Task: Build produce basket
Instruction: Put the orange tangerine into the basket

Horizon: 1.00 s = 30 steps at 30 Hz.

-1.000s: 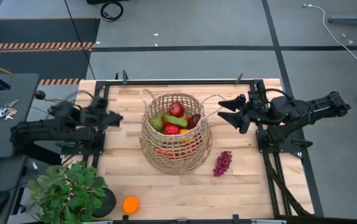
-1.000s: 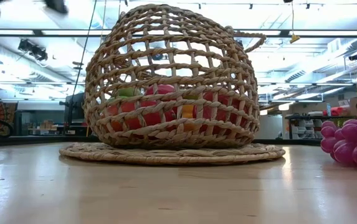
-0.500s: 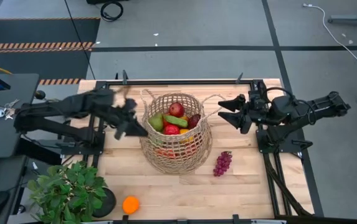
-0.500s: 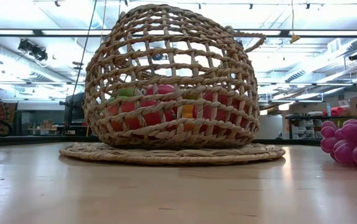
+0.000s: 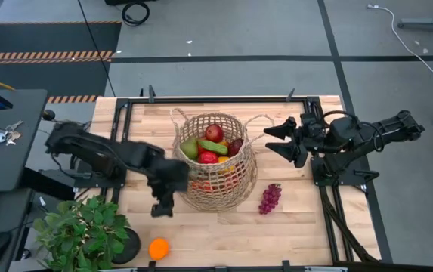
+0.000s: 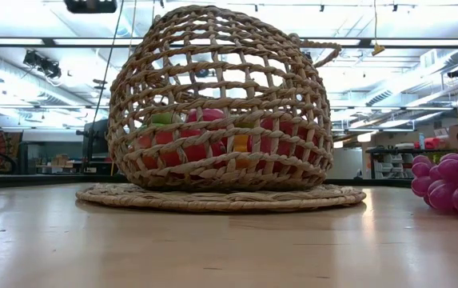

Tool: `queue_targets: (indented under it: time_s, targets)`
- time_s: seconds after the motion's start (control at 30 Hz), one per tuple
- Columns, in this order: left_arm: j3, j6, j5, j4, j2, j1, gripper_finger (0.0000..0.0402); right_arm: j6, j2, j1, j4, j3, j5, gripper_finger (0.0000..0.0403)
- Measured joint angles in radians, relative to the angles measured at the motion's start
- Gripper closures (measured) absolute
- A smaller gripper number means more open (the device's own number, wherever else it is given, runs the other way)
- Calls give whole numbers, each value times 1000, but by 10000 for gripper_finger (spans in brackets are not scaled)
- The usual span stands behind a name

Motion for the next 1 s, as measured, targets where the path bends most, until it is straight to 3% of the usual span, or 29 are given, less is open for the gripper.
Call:
queue_targets:
  time_s: [0.2, 0.33, 0.57, 1.0]
  targets:
    - [76, 12, 59, -78, 153, -97, 104, -33, 0, 0, -7, 0, -7, 55]
    - [110, 7, 34, -80, 216, -160, 74, -66, 0, -11, -8, 0, -7, 55]
    - [124, 79, -64, -78, 296, -223, 78, -79, 0, -39, -19, 0, -7, 55]
    - [126, 81, -324, -35, 320, -368, 97, -79, 0, -46, -49, 0, -47, 55]
